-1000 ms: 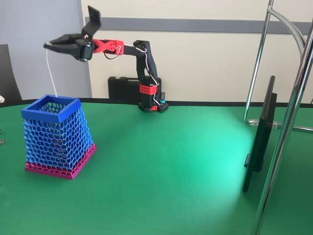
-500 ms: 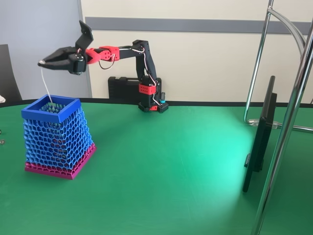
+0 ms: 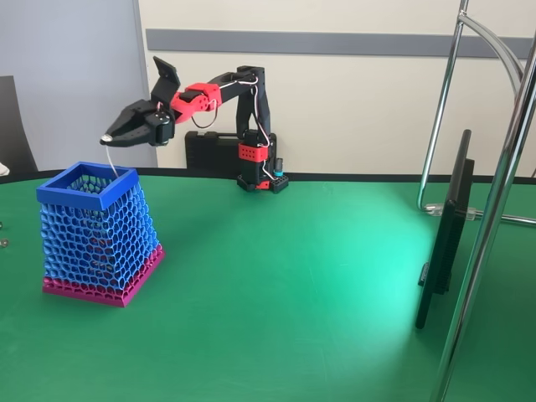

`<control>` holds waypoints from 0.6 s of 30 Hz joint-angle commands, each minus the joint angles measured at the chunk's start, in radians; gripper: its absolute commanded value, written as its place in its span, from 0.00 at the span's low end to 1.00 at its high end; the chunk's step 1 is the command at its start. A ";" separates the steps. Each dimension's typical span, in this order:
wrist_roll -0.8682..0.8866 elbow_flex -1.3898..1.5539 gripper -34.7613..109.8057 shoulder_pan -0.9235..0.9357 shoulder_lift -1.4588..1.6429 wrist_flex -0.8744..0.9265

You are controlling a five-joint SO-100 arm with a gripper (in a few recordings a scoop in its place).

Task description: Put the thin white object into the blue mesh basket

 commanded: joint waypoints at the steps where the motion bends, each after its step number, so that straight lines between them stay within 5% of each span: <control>1: 0.017 0.026 0.30 -0.014 0.077 -0.018; 18: 0.101 0.403 0.31 -0.081 0.344 -0.018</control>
